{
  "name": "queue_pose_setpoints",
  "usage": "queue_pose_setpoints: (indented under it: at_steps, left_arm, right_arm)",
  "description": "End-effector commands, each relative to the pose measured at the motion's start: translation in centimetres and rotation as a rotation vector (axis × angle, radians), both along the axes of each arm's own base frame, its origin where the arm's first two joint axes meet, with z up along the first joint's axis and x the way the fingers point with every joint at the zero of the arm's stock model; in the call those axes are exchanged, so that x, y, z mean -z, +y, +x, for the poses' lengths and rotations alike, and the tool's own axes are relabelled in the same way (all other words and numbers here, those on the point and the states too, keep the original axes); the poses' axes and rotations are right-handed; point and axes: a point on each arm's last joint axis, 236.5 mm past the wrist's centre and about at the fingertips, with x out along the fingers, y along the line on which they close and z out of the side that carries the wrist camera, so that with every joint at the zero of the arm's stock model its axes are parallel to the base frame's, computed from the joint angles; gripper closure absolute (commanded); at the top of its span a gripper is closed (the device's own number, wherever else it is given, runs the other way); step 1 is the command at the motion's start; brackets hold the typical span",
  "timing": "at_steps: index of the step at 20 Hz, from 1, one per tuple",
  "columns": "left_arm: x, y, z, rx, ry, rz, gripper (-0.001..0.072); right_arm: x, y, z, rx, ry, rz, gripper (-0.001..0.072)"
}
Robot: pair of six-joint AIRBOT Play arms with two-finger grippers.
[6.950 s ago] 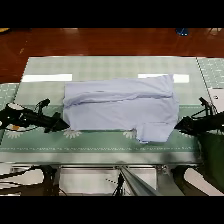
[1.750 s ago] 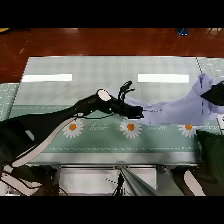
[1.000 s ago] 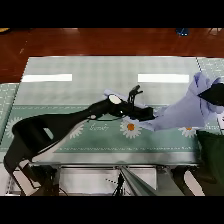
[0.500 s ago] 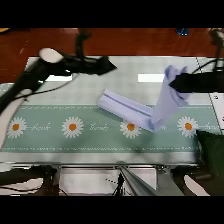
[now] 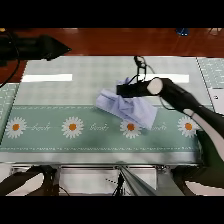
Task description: Fold the shirts.
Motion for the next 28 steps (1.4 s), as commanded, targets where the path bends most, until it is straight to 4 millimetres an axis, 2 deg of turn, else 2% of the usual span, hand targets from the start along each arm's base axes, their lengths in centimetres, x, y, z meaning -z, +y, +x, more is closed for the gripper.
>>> queue_pose_setpoints:
  at_steps: [1, 2, 4, 5, 7, 9, 10, 12, 13, 14, 15, 16, 17, 19, 21, 23, 25, 27, 28]
  left_arm:
    - [3.3, 2.0, -1.1, -0.009, 0.065, 0.104, 0.0690]
    - [4.4, 2.0, -1.3, -0.009, 0.093, 0.105, 0.0690]
    - [7.5, 2.6, -1.7, -0.013, 0.156, 0.138, 0.0689]
    - [9.2, 3.2, -1.9, -0.017, 0.190, 0.170, 0.0690]
    - [11.8, 4.2, -2.5, -0.022, 0.240, 0.224, 0.0689]
    - [12.8, 4.7, -2.7, -0.031, 0.266, 0.226, 0.0689]
    - [13.0, 4.9, -2.8, -0.034, 0.272, 0.225, 0.0689]
    - [13.2, 5.1, -2.8, -0.040, 0.277, 0.224, 0.0689]
    - [13.2, 5.2, -2.8, -0.041, 0.277, 0.224, 0.0689]
    - [13.2, 5.2, -2.8, -0.043, 0.277, 0.224, 0.0689]
    - [13.2, 5.2, -2.8, -0.042, 0.279, 0.224, 0.0689]
    - [13.2, 5.2, -2.9, -0.039, 0.281, 0.224, 0.0689]
    - [13.2, 5.2, -3.0, -0.037, 0.284, 0.224, 0.0689]
    - [13.3, 5.1, -3.1, -0.033, 0.288, 0.224, 0.0689]
    - [13.3, 5.1, -3.1, -0.031, 0.290, 0.224, 0.0689]
    - [13.3, 5.1, -3.1, -0.031, 0.290, 0.223, 0.0689]
    - [13.3, 5.1, -3.2, -0.035, 0.296, 0.219, 0.0689]
    - [13.3, 5.1, -3.2, -0.035, 0.295, 0.219, 0.0689]
    - [13.3, 5.1, -3.1, -0.036, 0.295, 0.219, 0.0689]
  right_arm:
    - [1.3, 4.8, 0.9, 0.080, -0.032, 0.125, 0.0382]
    - [0.9, 5.0, 0.8, 0.072, -0.043, 0.126, 0.0336]
    - [0.0, 4.6, 0.4, 0.014, -0.047, 0.101, 0.0332]
    - [-0.5, 3.5, 0.2, -0.021, -0.049, 0.069, 0.0332]
    - [-0.7, -1.2, -0.5, -0.089, -0.024, -0.071, 0.0332]
    - [-0.2, -9.5, -2.0, -0.141, 0.049, -0.318, 0.0332]
    - [0.0, -14.8, -3.2, -0.147, 0.113, -0.472, 0.0331]
    - [-0.5, -27.5, -6.9, -0.125, 0.305, -0.830, 0.0328]
    - [-0.5, -31.5, -9.0, -0.116, 0.397, -0.896, 0.0303]
    - [0.3, -33.8, -11.3, -0.074, 0.485, -0.859, 0.0183]
    - [1.8, -34.3, -13.2, -0.007, 0.556, -0.753, 0.0140]
    - [3.7, -33.1, -14.6, 0.070, 0.604, -0.579, 0.0128]
    - [5.1, -30.8, -14.9, 0.129, 0.610, -0.390, 0.0118]
    - [6.0, -25.3, -12.5, 0.209, 0.516, -0.019, 0.0118]
    - [5.5, -21.9, -9.1, 0.318, 0.393, 0.212, 0.0118]
    - [6.7, -20.4, -7.8, 0.384, 0.339, 0.244, 0.0118]
    - [8.4, -18.6, -7.9, 0.365, 0.332, 0.192, 0.0118]
    - [9.5, -15.9, -7.6, 0.354, 0.329, 0.192, 0.0131]
    - [9.6, -14.6, -7.5, 0.349, 0.320, 0.199, 0.0277]
